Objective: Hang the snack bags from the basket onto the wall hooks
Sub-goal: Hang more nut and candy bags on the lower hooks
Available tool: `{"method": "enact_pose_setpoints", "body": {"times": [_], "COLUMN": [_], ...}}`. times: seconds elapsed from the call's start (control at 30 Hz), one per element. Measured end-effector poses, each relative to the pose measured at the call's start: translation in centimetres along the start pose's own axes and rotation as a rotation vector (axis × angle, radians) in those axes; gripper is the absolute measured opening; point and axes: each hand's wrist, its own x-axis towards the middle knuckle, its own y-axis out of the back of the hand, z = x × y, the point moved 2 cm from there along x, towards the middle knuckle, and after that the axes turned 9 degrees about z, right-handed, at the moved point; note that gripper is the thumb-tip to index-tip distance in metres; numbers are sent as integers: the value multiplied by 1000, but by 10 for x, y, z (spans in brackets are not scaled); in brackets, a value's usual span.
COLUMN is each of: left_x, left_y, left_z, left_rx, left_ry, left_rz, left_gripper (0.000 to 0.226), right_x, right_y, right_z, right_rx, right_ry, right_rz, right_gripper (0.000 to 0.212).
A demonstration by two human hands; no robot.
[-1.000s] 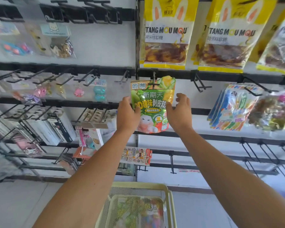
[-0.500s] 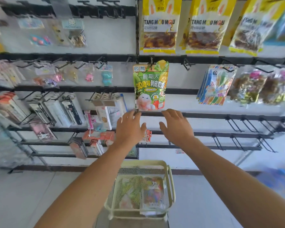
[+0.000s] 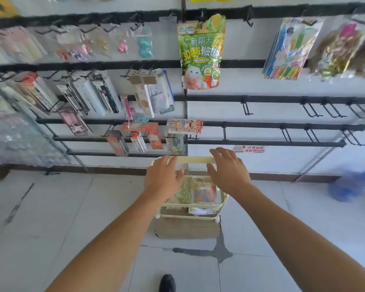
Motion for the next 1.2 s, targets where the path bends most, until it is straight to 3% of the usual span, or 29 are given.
{"method": "enact_pose_setpoints", "body": {"times": [0.27, 0.57, 0.77, 0.93, 1.2], "left_x": [-44, -94, -103, -94, -54], "left_y": [-53, -189, -341, -475, -582], "left_z": [-30, -77, -73, -71, -81], "left_rx": [-129, -175, -184, -255, -195], "left_ry": [-61, -105, -144, -145, -144], "left_rz": [-68, -168, -158, -30, 153], "left_gripper": [50, 44, 39, 43, 44], "right_x": [-41, -105, -132, -132, -101], "right_y": [-51, -206, -366, -499, -601], "right_z": [-34, -46, 14, 80, 142], "right_rx": [-3, -11, -15, -30, -112], "right_ry": [-45, -18, 78, 100, -29], "right_rz": [22, 109, 135, 205, 311], "right_gripper": [44, 37, 30, 32, 63]}}
